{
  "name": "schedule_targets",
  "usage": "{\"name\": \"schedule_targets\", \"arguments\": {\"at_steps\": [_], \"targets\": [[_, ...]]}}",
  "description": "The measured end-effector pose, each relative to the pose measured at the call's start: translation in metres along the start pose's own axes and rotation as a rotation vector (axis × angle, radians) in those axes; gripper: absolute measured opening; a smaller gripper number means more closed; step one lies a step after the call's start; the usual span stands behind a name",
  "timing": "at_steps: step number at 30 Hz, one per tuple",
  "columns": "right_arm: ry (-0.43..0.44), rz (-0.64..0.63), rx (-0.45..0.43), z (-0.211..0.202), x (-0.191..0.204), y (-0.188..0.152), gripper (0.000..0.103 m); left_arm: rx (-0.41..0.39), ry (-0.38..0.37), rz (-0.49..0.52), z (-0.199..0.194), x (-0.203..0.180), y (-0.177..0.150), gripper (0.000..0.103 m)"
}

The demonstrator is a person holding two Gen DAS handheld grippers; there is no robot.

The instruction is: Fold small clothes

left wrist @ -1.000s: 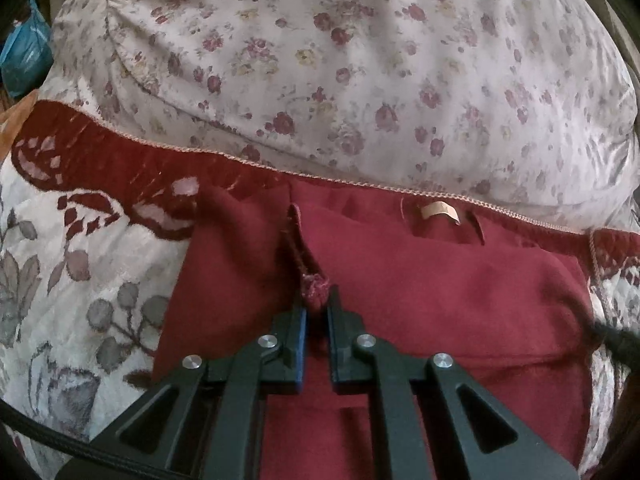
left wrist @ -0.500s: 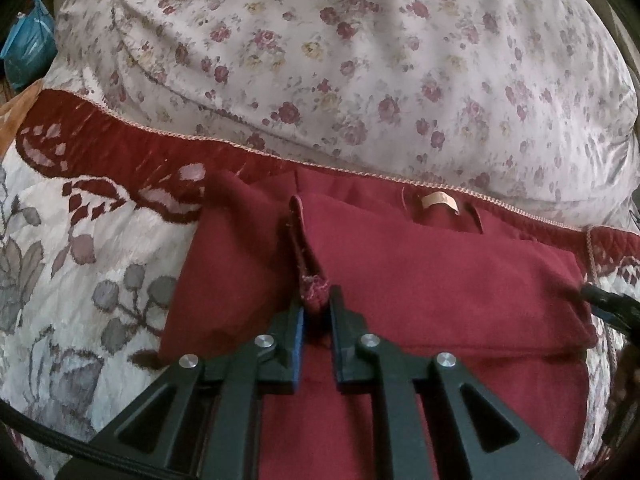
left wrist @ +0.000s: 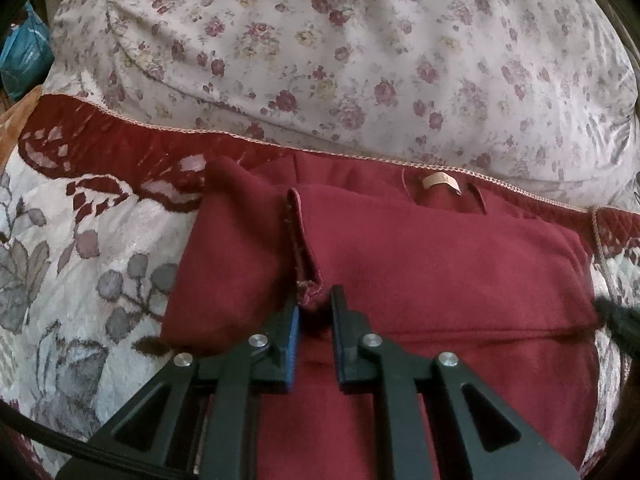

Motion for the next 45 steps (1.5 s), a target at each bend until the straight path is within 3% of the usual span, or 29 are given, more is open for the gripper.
{"name": "schedule_targets", "arguments": {"at_steps": [1, 3, 7, 9, 11, 19, 21, 23, 25, 32, 34, 36, 45], "targets": [[-0.02, -0.028, 0.033, -0.002, 0.001, -0.015, 0.037, 0.0, -0.001, -0.003, -0.001, 0.0, -0.001, 0.013], [-0.016, -0.02, 0.006, -0.012, -0.001, -0.027, 0.038, -0.002, -0.003, -0.009, -0.003, 0.001, -0.002, 0.014], [0.025, 0.045, 0.004, -0.027, -0.01, -0.03, 0.04, -0.006, -0.003, -0.015, -0.007, 0.002, -0.002, 0.014], [0.032, 0.094, -0.018, -0.031, -0.014, -0.022, 0.06, -0.006, -0.001, -0.015, -0.007, 0.003, -0.002, 0.014], [0.034, 0.13, -0.034, -0.031, -0.016, -0.014, 0.069, -0.008, 0.001, -0.013, -0.007, 0.004, -0.003, 0.015], [0.003, 0.069, -0.066, -0.012, 0.016, 0.008, 0.064, -0.006, 0.012, -0.002, -0.005, 0.003, -0.003, 0.017], [0.015, 0.059, -0.048, 0.0, 0.022, 0.006, 0.064, -0.003, 0.013, -0.001, -0.004, 0.004, -0.003, 0.017], [-0.03, 0.026, -0.005, 0.019, 0.018, -0.003, 0.064, -0.001, 0.016, 0.006, -0.003, 0.004, -0.003, 0.019], [-0.043, 0.039, -0.002, 0.025, 0.012, -0.005, 0.074, -0.002, 0.023, 0.01, -0.003, 0.004, -0.003, 0.025], [0.002, 0.035, -0.061, -0.006, 0.03, 0.01, 0.074, -0.019, 0.03, 0.034, -0.006, 0.002, -0.004, 0.05], [0.034, 0.029, -0.096, -0.017, 0.043, 0.017, 0.074, -0.036, 0.034, 0.038, -0.01, 0.002, -0.002, 0.066], [0.077, 0.016, -0.126, -0.026, 0.064, 0.023, 0.074, -0.06, 0.054, 0.039, -0.016, 0.005, 0.0, 0.073], [0.177, -0.126, -0.107, -0.007, 0.158, 0.026, 0.068, -0.107, 0.089, 0.006, -0.036, 0.028, 0.007, 0.073]]}}
Point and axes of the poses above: each gripper's, at about its wrist camera, not at the fingertips, and z roughly the way its jaws point, x to its left, y to its top, the point moved 10 cm from there along z, roughly the way its jaws point, and after that the axes turned 9 degrees about -x, right-handed, at the moved point
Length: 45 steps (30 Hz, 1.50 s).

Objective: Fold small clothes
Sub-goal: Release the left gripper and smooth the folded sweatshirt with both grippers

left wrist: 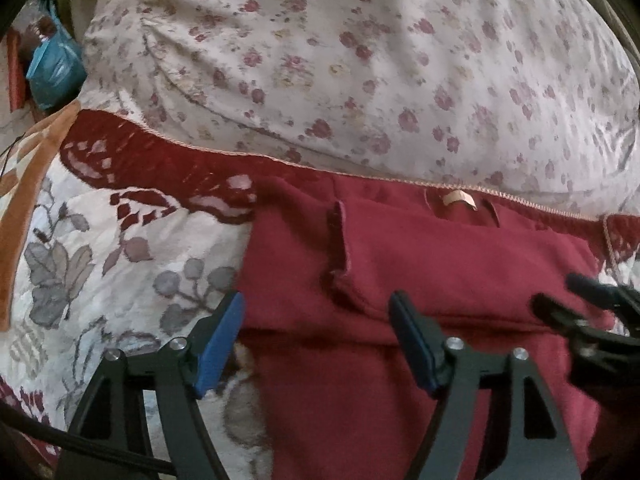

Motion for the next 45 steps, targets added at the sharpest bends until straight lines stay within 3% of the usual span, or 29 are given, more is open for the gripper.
{"name": "schedule_targets", "arguments": {"at_steps": [9, 13, 31, 39, 45], "targets": [[0.05, 0.02, 0.007, 0.034, 0.043, 0.016, 0.062, -0.022, 0.029, -0.02, -0.005, 0.026, 0.001, 0.073], [0.052, 0.008, 0.09, 0.06, 0.054, 0.0, 0.062, -0.025, 0.037, -0.04, -0.005, 0.038, 0.002, 0.073], [0.053, -0.013, 0.047, 0.063, 0.088, 0.017, 0.062, -0.02, 0.03, -0.086, -0.004, 0.066, 0.001, 0.074], [0.068, -0.05, 0.072, 0.075, 0.11, 0.017, 0.062, 0.009, 0.009, -0.097, 0.006, 0.071, -0.006, 0.074], [0.081, -0.057, 0.087, 0.078, 0.113, 0.014, 0.062, 0.012, -0.004, -0.16, 0.01, 0.088, -0.006, 0.076]]}}
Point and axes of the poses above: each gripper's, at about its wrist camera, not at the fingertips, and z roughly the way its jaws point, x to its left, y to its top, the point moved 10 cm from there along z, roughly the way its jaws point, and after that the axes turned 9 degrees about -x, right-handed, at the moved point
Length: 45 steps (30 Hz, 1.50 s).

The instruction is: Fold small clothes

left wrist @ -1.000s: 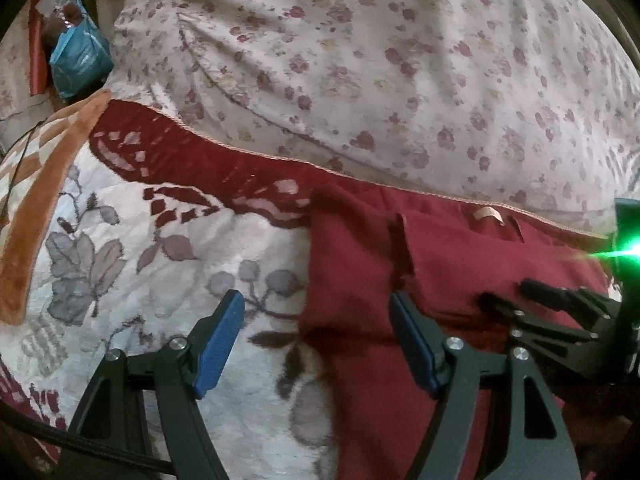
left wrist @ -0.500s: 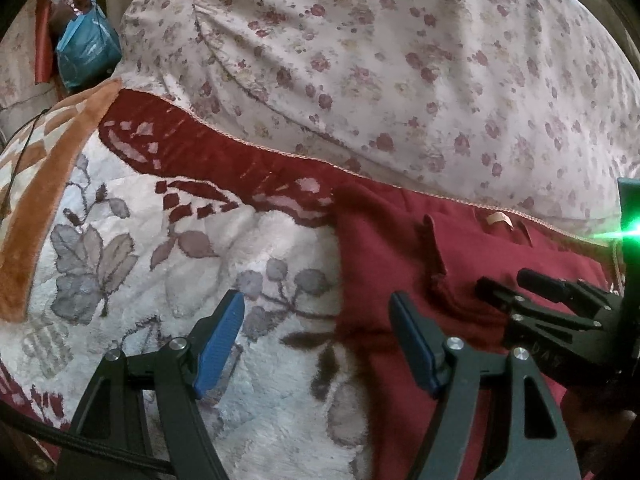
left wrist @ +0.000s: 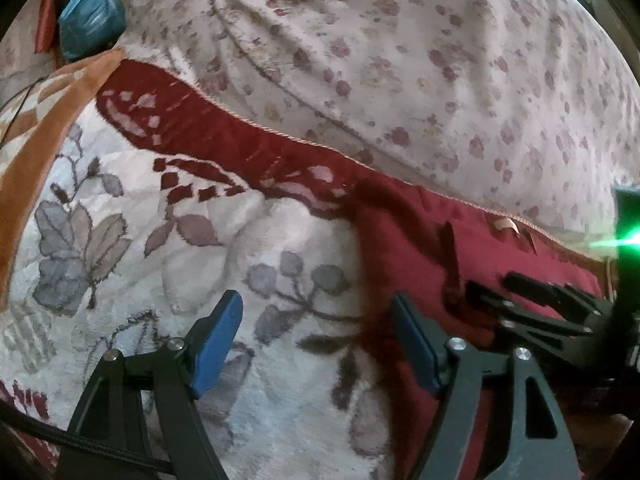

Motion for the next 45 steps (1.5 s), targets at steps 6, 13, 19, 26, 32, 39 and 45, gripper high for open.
{"name": "schedule_targets", "arguments": {"at_steps": [6, 13, 19, 26, 32, 39, 45], "targets": [[0.01, 0.009, -0.003, -0.003, 0.001, 0.004, 0.062, 0.017, 0.004, -0.029, 0.005, 0.009, -0.001, 0.076], [-0.008, 0.006, 0.013, 0.003, 0.003, 0.004, 0.063, 0.029, 0.007, -0.031, 0.009, 0.012, -0.002, 0.076], [0.027, 0.038, 0.007, -0.01, 0.006, 0.003, 0.066, 0.03, 0.013, -0.022, 0.012, 0.011, -0.001, 0.076], [0.012, 0.004, -0.004, -0.054, -0.015, -0.018, 0.076, 0.018, 0.013, -0.017, 0.006, 0.008, -0.004, 0.076], [-0.028, 0.045, 0.0, -0.094, -0.055, -0.047, 0.078, 0.005, -0.05, -0.057, -0.008, 0.005, -0.005, 0.076], [-0.08, 0.107, 0.04, -0.154, -0.111, -0.118, 0.082, 0.001, -0.124, 0.017, -0.047, -0.018, -0.022, 0.077], [-0.101, 0.184, 0.079, -0.207, -0.147, -0.185, 0.084, 0.037, -0.15, 0.045, -0.086, -0.022, -0.062, 0.078]]}}
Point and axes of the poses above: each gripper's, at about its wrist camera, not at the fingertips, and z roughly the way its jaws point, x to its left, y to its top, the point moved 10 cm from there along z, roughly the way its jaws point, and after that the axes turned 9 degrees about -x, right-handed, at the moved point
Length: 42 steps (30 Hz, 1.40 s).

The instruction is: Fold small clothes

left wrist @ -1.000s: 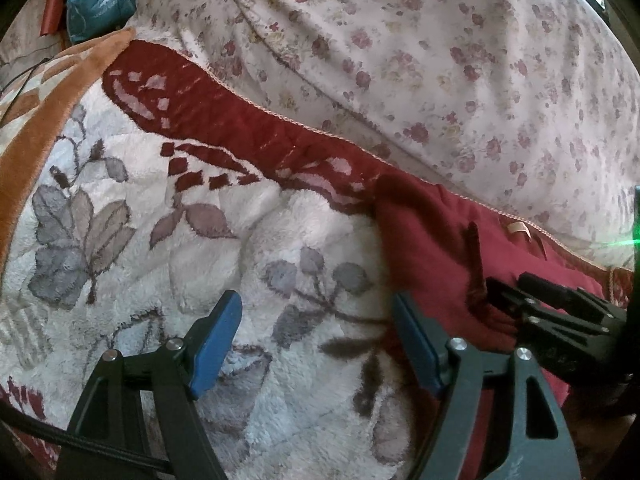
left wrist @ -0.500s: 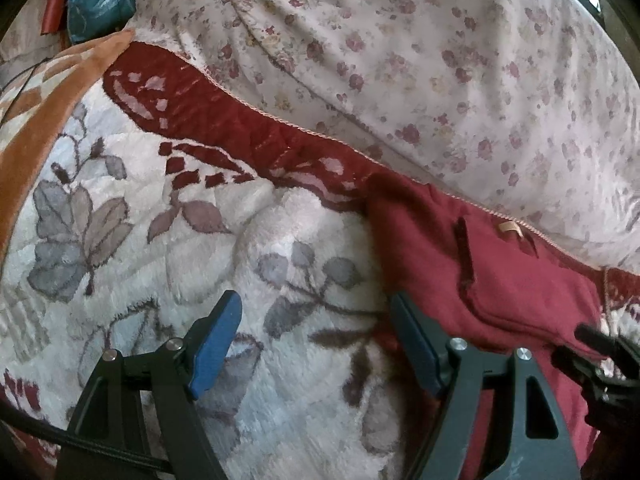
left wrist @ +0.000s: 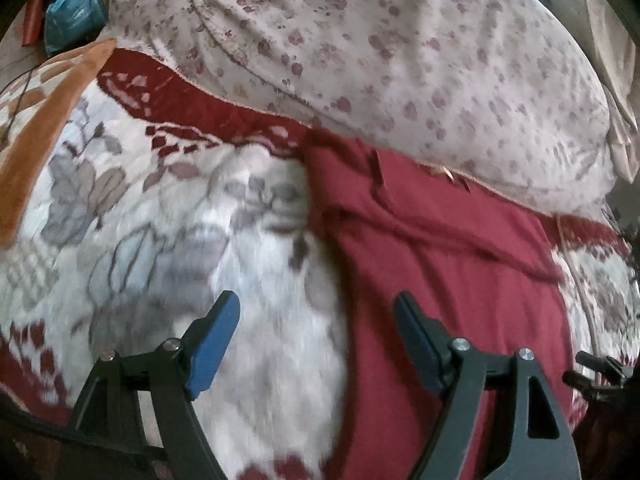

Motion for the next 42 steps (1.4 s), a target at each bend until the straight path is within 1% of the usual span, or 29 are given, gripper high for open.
{"name": "schedule_targets", "arguments": {"at_steps": [2, 5, 7, 11, 12, 13, 14, 15, 16, 17, 19, 20, 23, 24, 26, 27, 28, 31, 34, 35, 36, 38, 39, 42], "targets": [[0.0, 0.031, 0.009, -0.01, -0.013, -0.017, 0.084, 0.013, 0.006, 0.03, -0.013, -0.002, -0.019, 0.078], [0.008, 0.057, -0.003, -0.02, -0.025, -0.032, 0.084, 0.047, 0.022, 0.062, -0.027, -0.004, -0.047, 0.078], [0.022, 0.078, -0.022, -0.023, -0.029, -0.034, 0.084, 0.07, 0.029, 0.059, -0.035, -0.004, -0.064, 0.078], [0.084, 0.096, -0.037, -0.019, -0.015, -0.035, 0.083, 0.079, 0.039, 0.026, -0.048, -0.004, -0.078, 0.078], [0.084, 0.092, -0.037, -0.015, -0.012, -0.036, 0.075, 0.081, 0.043, 0.028, -0.052, -0.004, -0.081, 0.078], [0.072, 0.073, -0.035, -0.011, -0.008, -0.037, 0.058, 0.08, 0.05, 0.034, -0.055, -0.004, -0.082, 0.078], [0.057, 0.037, -0.042, -0.009, -0.003, -0.035, 0.055, 0.075, 0.057, 0.044, -0.061, -0.005, -0.083, 0.078], [0.049, -0.019, -0.058, -0.011, 0.003, -0.034, 0.033, 0.07, 0.061, 0.052, -0.065, -0.005, -0.084, 0.078], [0.081, -0.06, -0.064, -0.015, 0.011, -0.033, 0.014, 0.066, 0.068, 0.062, -0.071, -0.005, -0.086, 0.078], [0.074, -0.078, -0.071, -0.019, 0.013, -0.032, 0.008, 0.066, 0.073, 0.07, -0.075, -0.005, -0.089, 0.078], [0.033, -0.113, -0.087, -0.027, 0.009, -0.03, 0.008, 0.071, 0.072, 0.08, -0.081, -0.005, -0.095, 0.078], [0.031, -0.1, -0.083, -0.028, 0.004, -0.032, 0.008, 0.077, 0.072, 0.087, -0.084, -0.005, -0.1, 0.078], [0.057, -0.008, -0.062, -0.032, -0.007, -0.037, 0.009, 0.112, 0.071, 0.11, -0.087, -0.005, -0.117, 0.078], [0.075, 0.019, -0.058, -0.036, -0.009, -0.038, 0.011, 0.126, 0.067, 0.116, -0.087, -0.006, -0.123, 0.078], [0.162, 0.071, -0.015, -0.044, -0.005, -0.05, 0.04, 0.157, 0.061, 0.125, -0.087, -0.006, -0.136, 0.078], [0.19, 0.076, 0.008, -0.047, -0.003, -0.058, 0.064, 0.168, 0.061, 0.127, -0.086, -0.006, -0.141, 0.078], [0.2, 0.072, 0.027, -0.051, -0.001, -0.066, 0.071, 0.184, 0.058, 0.126, -0.084, -0.005, -0.148, 0.078], [0.221, 0.05, 0.088, -0.057, 0.003, -0.092, 0.071, 0.232, 0.047, 0.099, -0.077, -0.005, -0.162, 0.078], [0.286, 0.09, 0.142, -0.057, 0.011, -0.114, 0.071, 0.269, 0.02, 0.068, -0.071, -0.008, -0.171, 0.078], [0.3, 0.092, 0.168, -0.053, 0.015, -0.122, 0.071, 0.274, 0.019, 0.069, -0.069, -0.008, -0.173, 0.078], [0.296, 0.077, 0.183, -0.051, 0.017, -0.126, 0.071, 0.278, 0.024, 0.077, -0.068, -0.009, -0.175, 0.078], [0.283, 0.033, 0.181, -0.049, 0.023, -0.128, 0.071, 0.279, 0.032, 0.095, -0.066, -0.011, -0.178, 0.078], [0.297, 0.031, 0.181, -0.049, 0.027, -0.127, 0.07, 0.281, 0.034, 0.101, -0.066, -0.012, -0.178, 0.078], [0.367, 0.036, 0.213, -0.048, 0.042, -0.132, 0.059, 0.298, 0.024, 0.104, -0.066, -0.014, -0.181, 0.078]]}}
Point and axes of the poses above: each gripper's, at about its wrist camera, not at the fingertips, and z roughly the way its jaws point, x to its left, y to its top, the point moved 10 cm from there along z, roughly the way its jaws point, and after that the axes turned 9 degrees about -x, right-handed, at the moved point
